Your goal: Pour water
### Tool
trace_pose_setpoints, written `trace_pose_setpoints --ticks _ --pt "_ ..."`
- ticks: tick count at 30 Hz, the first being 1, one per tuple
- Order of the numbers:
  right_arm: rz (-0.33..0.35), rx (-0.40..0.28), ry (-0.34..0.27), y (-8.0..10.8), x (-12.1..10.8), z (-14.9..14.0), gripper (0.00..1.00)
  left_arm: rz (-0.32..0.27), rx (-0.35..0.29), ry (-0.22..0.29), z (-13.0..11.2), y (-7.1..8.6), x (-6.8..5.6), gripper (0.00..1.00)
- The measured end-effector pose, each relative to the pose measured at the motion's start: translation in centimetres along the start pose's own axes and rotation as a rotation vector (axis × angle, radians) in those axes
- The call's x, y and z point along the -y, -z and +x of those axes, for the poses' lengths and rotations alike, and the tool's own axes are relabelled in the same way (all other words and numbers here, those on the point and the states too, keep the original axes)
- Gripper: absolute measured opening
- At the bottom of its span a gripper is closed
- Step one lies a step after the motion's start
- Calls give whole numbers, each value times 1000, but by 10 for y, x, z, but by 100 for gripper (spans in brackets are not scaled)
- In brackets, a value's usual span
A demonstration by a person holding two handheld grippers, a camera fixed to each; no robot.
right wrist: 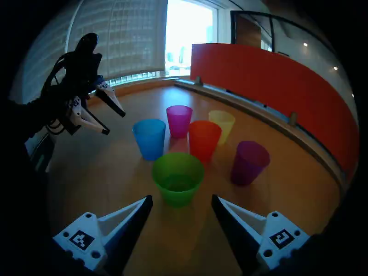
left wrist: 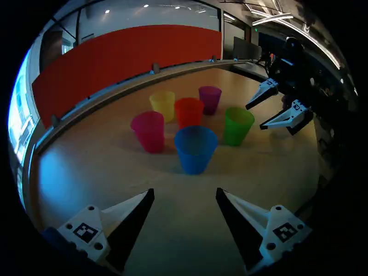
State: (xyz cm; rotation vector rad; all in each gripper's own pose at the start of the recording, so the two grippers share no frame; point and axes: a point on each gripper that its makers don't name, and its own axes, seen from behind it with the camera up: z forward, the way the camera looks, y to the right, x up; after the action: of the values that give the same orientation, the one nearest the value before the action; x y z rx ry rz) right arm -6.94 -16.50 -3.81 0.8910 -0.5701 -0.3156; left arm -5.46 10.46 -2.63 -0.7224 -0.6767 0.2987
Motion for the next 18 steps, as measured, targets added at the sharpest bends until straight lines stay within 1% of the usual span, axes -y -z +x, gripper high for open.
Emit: trace_pose_setpoints --ticks 2,5,9,12,18 --pt "-17 -9 -9 9 0 -1 99 21 -19 8 2 6 2 100" --pt "-39 -29 -23 21 2 -3 99 43 -48 21 3 16 1 100" --pt "-83 -64 -40 35 1 -2 99 89 -100 25 7 28 3 100" --pt "-128 -94 -49 46 -1 0 99 136 -143 28 10 36 9 100" --pt "-230 -168 -57 67 -8 4 99 253 -245 41 21 54 27 100"
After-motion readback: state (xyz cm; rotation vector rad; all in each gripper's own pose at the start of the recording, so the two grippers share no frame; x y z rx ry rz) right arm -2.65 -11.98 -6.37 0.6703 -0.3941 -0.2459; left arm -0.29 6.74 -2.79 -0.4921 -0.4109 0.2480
